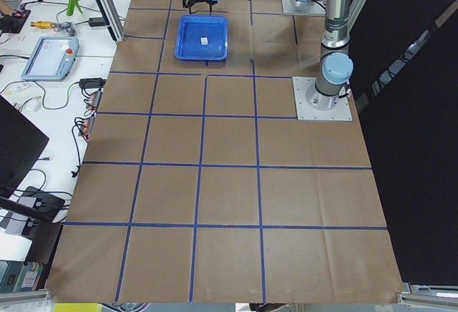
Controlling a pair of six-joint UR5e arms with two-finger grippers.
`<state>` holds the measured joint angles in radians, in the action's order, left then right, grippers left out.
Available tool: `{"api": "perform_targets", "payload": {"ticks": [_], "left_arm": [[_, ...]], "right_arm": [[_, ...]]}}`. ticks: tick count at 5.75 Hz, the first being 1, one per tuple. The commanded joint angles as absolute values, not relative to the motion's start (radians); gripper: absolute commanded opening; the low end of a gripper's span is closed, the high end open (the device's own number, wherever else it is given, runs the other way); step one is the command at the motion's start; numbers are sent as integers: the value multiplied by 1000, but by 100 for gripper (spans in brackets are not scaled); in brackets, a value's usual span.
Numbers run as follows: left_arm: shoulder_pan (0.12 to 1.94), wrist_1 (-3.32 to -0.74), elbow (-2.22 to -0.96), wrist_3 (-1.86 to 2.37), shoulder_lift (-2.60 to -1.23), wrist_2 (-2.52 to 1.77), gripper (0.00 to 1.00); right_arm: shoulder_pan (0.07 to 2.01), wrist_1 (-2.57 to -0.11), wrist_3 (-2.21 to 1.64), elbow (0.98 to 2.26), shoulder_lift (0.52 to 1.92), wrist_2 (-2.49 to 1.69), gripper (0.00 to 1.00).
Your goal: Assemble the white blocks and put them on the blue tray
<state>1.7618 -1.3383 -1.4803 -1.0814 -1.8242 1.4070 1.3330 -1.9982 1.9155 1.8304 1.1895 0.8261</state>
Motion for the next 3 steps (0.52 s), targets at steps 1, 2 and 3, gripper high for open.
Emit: {"api": "perform_targets", "payload": {"ticks": [1, 2, 3], "left_arm": [[1724, -1380, -1485, -857, -1748, 1439, 99], [1673, -1387, -1494, -651, -1696, 1443, 99], [1649, -1417, -1496, -503, -1659, 1450, 99]], "right_arm": [[1489, -2371, 1602, 1917, 1174, 807, 36], [1544, -2469, 1513, 1921, 1136, 807, 36], [1561, -2553, 1472, 1921, 1090, 807, 36]]}}
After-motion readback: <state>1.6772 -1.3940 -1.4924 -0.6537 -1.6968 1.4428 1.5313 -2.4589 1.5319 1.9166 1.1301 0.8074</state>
